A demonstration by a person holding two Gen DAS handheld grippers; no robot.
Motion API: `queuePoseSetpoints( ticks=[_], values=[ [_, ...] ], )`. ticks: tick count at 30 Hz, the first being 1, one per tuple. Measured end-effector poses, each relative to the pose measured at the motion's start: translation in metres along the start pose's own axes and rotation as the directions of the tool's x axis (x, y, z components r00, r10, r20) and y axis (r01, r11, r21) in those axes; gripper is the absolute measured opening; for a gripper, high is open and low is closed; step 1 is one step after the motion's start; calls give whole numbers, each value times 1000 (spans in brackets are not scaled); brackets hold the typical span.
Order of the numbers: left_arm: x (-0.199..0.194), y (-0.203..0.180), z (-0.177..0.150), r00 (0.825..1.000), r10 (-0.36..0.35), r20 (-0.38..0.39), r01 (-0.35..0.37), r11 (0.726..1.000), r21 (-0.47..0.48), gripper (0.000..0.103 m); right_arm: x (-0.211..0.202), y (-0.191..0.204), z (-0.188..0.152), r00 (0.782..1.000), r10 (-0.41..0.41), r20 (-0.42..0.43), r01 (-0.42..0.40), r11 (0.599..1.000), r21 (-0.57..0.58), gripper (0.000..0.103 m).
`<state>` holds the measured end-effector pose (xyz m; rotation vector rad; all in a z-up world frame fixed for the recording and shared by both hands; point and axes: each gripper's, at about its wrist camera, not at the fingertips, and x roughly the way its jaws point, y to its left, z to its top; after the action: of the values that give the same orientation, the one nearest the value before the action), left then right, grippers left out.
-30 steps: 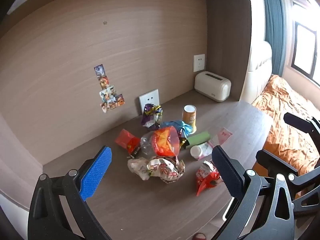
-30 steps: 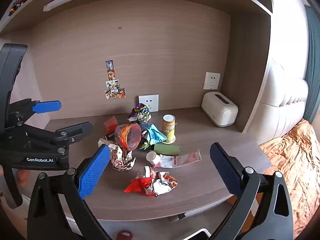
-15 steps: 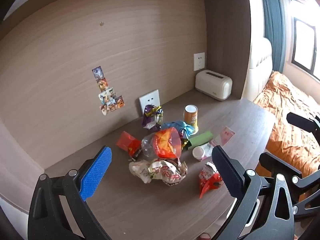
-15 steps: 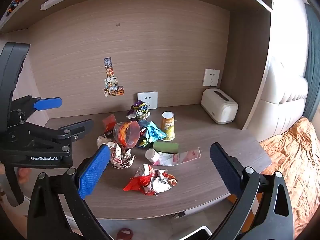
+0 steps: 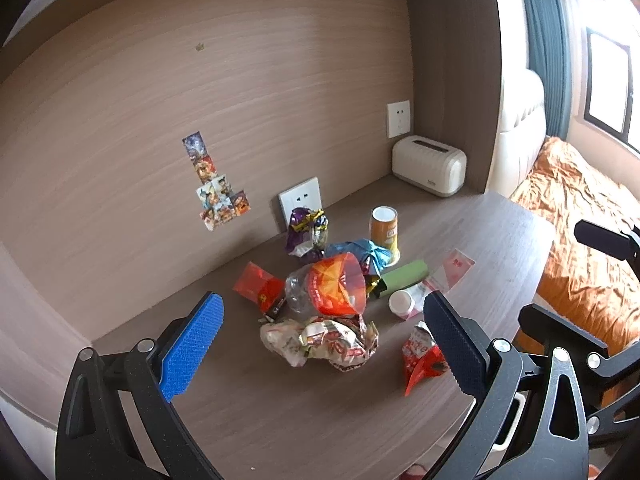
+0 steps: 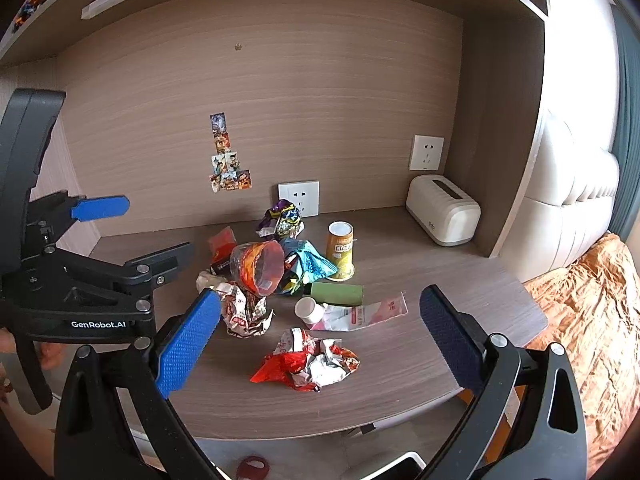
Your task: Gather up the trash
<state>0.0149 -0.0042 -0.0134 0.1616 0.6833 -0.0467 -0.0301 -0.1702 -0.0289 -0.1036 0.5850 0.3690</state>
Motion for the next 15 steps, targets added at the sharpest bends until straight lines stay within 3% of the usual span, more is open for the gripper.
queuePoseSetpoints(
  ticks=[15],
  values=[
    [1, -3, 1, 1000, -22, 4, 22, 1000, 6, 99, 0, -5, 2, 1000, -5, -3, 5, 1000, 12, 100]
  ],
)
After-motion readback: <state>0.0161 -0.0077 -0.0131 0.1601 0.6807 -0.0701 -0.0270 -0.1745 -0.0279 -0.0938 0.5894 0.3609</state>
